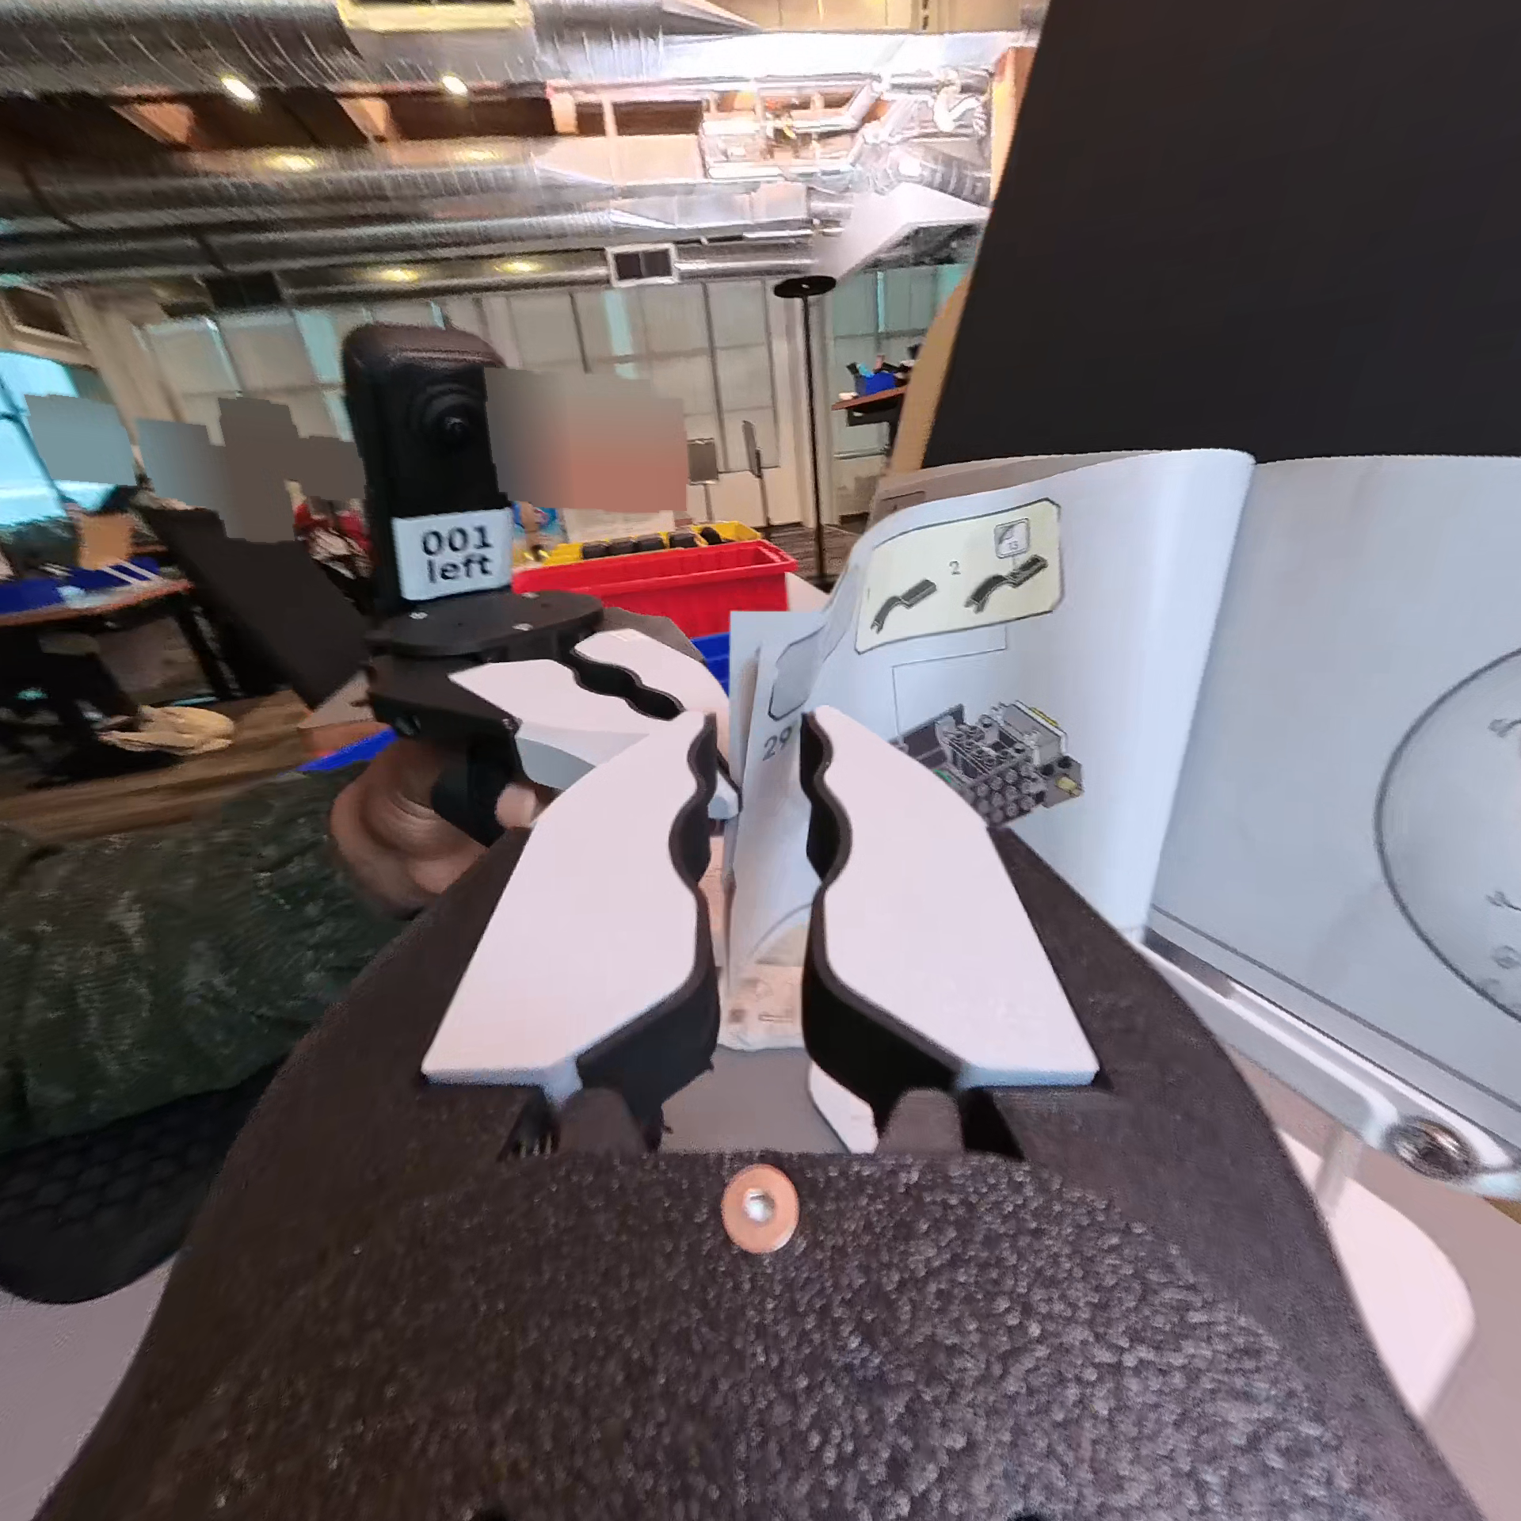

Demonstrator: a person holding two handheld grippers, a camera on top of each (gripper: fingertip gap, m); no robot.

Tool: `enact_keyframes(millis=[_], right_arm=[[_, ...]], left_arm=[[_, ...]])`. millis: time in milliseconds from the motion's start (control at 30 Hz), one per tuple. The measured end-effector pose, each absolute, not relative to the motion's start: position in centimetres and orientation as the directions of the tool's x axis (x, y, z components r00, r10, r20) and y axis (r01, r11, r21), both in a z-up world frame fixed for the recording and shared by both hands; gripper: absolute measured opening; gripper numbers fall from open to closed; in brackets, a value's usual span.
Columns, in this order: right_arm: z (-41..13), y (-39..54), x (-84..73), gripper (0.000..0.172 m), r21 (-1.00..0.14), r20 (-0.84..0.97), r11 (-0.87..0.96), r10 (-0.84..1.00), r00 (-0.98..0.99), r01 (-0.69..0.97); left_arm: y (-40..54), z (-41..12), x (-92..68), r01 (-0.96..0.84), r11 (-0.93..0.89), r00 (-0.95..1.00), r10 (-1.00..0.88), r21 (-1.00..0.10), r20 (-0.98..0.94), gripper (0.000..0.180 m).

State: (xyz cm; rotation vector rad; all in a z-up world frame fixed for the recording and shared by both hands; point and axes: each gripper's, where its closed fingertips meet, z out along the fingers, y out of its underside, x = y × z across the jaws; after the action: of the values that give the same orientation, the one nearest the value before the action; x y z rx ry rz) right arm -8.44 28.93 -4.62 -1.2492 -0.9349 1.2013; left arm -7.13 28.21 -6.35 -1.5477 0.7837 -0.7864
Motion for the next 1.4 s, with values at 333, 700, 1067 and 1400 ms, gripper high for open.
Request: enact_keyframes(millis=[333, 700, 1067, 1400], right_arm=[[-3.2, 28.7, -8.3, 0.007, -0.957, -0.185, -0.167, 0.981, 0.056, -0.237], [-3.5, 28.6, -8.4, 0.000, -0.964, -0.163, -0.145, 0.984, 0.067, -0.221], [-2.3, 32.8, -2.8, 0.000, -0.981, -0.101, -0.029, 0.923, 0.371, -0.194], [-2.7, 34.9, -0.3, 0.000, -0.985, -0.107, -0.018, 0.846, 0.522, -0.173]], left_arm=[[27.8, -5.6, -7.9, 0.045, -0.150, 0.494, -0.856, -0.988, 0.152, 0.000], [27.6, -4.9, -8.6, 0.112, -0.178, 0.464, -0.861, -0.978, 0.210, 0.000], [31.9, -5.8, -25.0, 0.100, -0.178, 0.901, -0.400, -0.979, 0.165, 0.001], [30.3, -2.0, -14.9, -0.310, 0.033, 0.820, -0.496, -0.950, -0.285, 0.006]])
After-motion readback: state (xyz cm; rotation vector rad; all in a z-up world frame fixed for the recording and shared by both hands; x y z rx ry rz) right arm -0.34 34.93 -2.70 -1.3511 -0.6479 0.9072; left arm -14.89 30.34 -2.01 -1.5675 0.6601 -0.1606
